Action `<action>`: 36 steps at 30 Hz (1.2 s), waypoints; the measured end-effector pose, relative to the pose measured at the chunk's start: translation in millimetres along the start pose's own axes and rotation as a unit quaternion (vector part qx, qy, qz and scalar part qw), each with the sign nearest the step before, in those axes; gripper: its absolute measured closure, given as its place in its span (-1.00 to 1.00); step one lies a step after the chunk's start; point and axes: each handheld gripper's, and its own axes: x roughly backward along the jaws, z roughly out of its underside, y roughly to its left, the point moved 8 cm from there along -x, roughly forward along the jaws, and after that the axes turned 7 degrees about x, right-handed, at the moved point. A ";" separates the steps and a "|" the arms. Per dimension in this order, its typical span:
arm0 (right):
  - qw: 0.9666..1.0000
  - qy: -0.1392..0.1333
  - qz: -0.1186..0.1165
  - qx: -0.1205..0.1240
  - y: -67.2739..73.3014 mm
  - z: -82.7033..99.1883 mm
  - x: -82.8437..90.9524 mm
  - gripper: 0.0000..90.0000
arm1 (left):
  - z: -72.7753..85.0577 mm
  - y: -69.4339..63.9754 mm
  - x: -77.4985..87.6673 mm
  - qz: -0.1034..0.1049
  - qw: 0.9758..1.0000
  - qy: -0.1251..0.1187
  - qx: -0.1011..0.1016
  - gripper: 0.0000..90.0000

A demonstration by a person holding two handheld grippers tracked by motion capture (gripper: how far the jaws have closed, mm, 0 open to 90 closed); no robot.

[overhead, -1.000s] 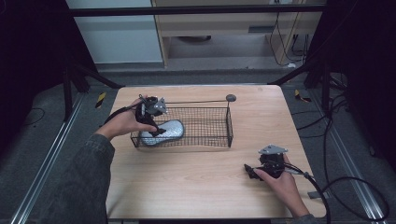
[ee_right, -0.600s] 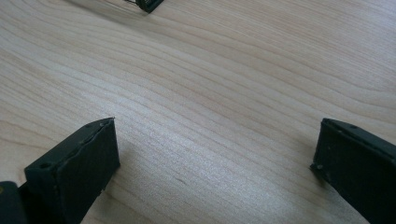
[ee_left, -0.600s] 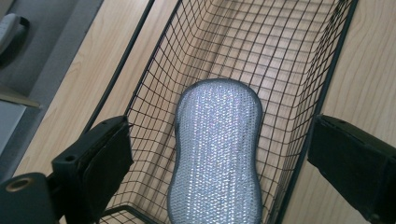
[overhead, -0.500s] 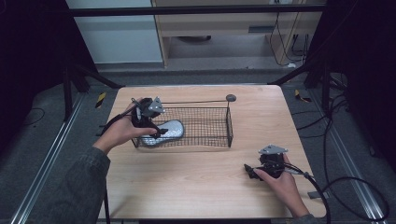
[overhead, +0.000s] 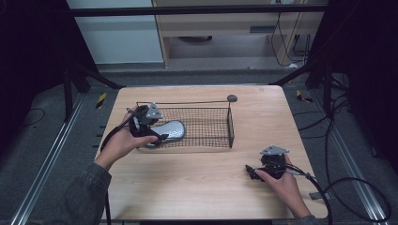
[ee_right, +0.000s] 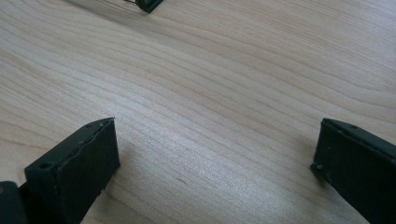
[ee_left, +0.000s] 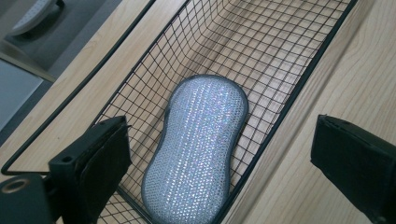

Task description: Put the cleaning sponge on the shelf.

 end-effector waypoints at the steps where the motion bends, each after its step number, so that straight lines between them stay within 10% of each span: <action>1: 1.000 0.000 0.000 0.000 0.0 0.0 0.0 -0.99 | 0.0 -1.5 1.4 0.000 1.000 -0.005 0.002 -0.91; 36: 1.000 0.000 0.000 0.000 0.2 0.3 0.3 -0.99 | 36.5 -76.3 14.1 0.008 1.000 -0.019 -0.002 -0.88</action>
